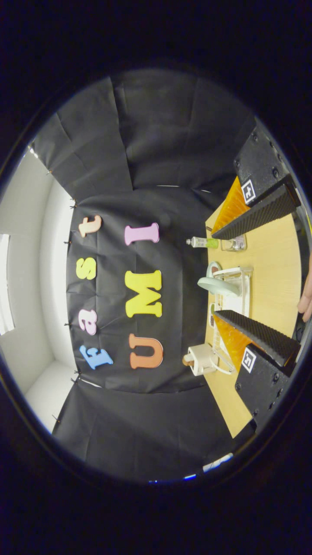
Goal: Take the plate from the dish rack, then take the spoon from the basket and place it into the plate.
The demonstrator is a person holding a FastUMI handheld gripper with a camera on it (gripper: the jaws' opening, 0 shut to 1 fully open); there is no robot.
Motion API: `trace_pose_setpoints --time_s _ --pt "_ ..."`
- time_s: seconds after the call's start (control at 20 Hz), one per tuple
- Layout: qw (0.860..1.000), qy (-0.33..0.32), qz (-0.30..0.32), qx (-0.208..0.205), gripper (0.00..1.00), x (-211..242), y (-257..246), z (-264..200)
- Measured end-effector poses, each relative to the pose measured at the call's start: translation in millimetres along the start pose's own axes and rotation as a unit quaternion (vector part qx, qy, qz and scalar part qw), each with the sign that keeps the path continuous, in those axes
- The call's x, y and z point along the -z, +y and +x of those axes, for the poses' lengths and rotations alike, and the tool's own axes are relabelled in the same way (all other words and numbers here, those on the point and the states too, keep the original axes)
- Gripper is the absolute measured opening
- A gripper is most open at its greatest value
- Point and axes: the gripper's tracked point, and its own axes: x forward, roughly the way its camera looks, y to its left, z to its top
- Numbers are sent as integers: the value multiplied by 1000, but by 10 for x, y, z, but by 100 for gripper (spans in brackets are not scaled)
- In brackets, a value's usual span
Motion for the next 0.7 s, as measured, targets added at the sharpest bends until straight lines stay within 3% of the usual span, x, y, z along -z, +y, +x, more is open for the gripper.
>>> trace_pose_setpoints --time_s 0.4,0.7 --pt "997 33 -64 -7 100 -75 110 608" --pt "990 131 -52 -15 100 22 111 1540"
